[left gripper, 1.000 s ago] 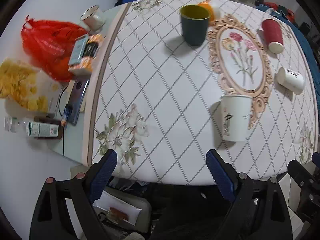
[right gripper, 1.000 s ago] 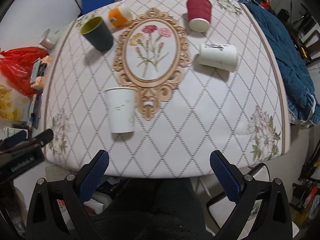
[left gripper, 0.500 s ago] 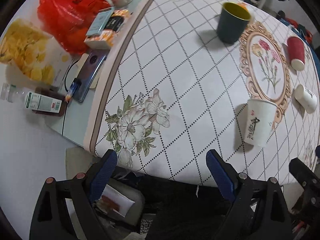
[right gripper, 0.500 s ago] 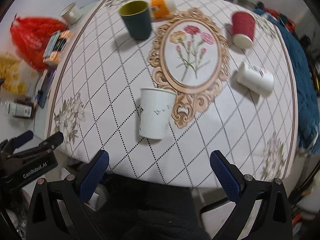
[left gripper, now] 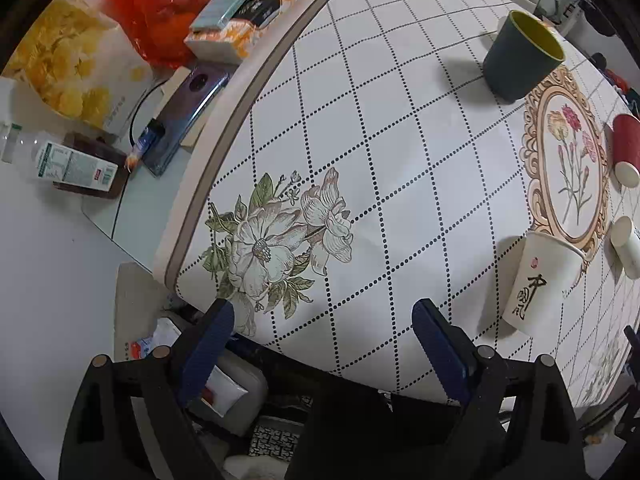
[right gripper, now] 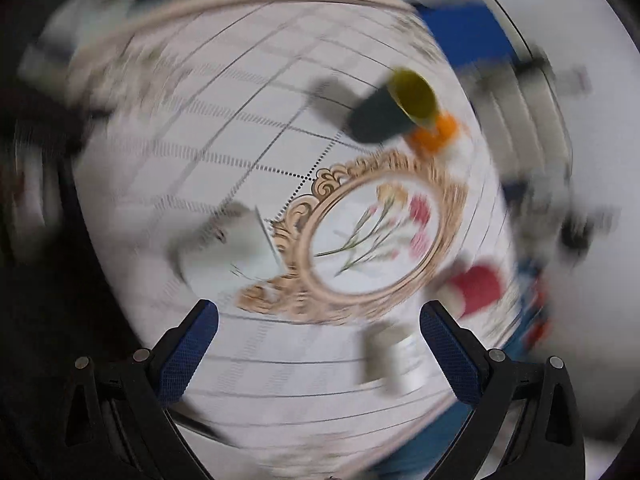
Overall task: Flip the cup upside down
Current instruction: 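Move the right gripper to the white paper cup and roll the tool, then close the right gripper on the white paper cup and lift it, then rotate the right gripper to turn the white cup rim-down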
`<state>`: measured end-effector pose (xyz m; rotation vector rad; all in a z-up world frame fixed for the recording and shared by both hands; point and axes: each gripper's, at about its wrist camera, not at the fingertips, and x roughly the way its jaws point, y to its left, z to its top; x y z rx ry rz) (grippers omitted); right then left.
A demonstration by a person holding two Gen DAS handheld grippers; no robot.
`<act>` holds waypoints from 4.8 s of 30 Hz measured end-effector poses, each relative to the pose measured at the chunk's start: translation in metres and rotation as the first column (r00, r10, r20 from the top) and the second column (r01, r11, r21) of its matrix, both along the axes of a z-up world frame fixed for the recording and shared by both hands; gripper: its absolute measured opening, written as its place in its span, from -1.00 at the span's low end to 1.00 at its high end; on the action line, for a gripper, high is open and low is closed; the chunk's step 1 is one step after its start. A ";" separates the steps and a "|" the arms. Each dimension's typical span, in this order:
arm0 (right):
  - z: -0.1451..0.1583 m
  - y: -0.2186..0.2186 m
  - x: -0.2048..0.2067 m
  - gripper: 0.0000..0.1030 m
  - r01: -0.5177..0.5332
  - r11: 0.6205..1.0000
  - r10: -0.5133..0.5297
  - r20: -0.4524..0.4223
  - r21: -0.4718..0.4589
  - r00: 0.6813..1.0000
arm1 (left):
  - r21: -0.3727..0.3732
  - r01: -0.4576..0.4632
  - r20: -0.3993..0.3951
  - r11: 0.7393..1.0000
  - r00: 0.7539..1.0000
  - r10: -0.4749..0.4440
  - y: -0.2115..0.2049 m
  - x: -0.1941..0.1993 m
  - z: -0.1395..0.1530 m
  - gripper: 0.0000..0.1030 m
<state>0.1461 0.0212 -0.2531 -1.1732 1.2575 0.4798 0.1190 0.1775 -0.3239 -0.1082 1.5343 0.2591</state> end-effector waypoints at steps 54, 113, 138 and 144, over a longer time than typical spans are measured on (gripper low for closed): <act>-0.191 -0.031 -0.091 0.29 -0.896 -0.359 0.870 -0.441 -0.263 -0.219 | 0.023 -0.131 -0.127 0.991 0.983 0.133 0.009 -0.006 -0.063 0.77; -0.186 -0.110 0.070 0.30 0.525 0.833 -0.538 -0.486 -0.176 0.689 | 0.069 0.134 -0.066 0.989 0.989 -0.130 -0.069 0.034 -0.028 0.77; -0.139 -0.152 0.121 0.21 0.625 0.780 -0.590 -0.382 -0.041 0.712 | 0.074 0.189 -0.061 0.979 0.981 -0.185 -0.086 0.032 -0.022 0.77; -0.106 -0.166 0.126 0.20 0.693 0.694 -0.620 -0.326 0.197 0.713 | 0.065 0.191 -0.064 0.979 0.980 -0.186 -0.088 0.032 -0.021 0.77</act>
